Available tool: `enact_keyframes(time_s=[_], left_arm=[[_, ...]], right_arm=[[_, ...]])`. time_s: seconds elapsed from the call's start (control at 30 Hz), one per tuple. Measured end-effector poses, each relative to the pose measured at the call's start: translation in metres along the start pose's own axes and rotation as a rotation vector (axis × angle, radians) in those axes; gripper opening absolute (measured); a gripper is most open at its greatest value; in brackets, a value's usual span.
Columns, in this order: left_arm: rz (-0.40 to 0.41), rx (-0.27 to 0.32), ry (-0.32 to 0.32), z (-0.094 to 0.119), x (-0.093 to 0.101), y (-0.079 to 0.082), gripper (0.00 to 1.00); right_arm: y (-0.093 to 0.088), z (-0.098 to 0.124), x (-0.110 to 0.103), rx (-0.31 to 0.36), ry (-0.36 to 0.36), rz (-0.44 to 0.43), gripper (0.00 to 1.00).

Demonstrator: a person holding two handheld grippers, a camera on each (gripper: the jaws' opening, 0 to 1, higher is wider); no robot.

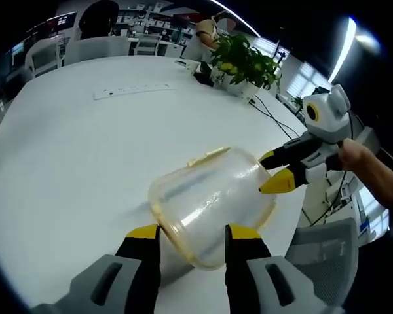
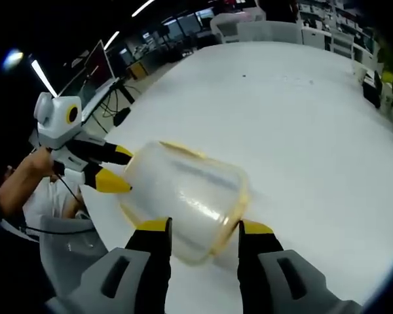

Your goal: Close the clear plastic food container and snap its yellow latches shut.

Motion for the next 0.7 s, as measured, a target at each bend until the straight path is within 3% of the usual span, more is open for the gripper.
enact_keyframes(time_s=[0.7], left_arm=[[0.007, -0.017, 0.008, 0.028, 0.001, -0.035, 0.32]], right_arm=[[-0.022, -0.002, -0.037, 0.000, 0.006, 0.011, 0.36]])
Point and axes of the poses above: the point that each gripper's makers call its tool centre point, and the gripper's own axes: z roughly backward along the fingers, x roughly to its right, y roughly out of its top, the point moved 2 cm from there along z, roughly backward along the fingers
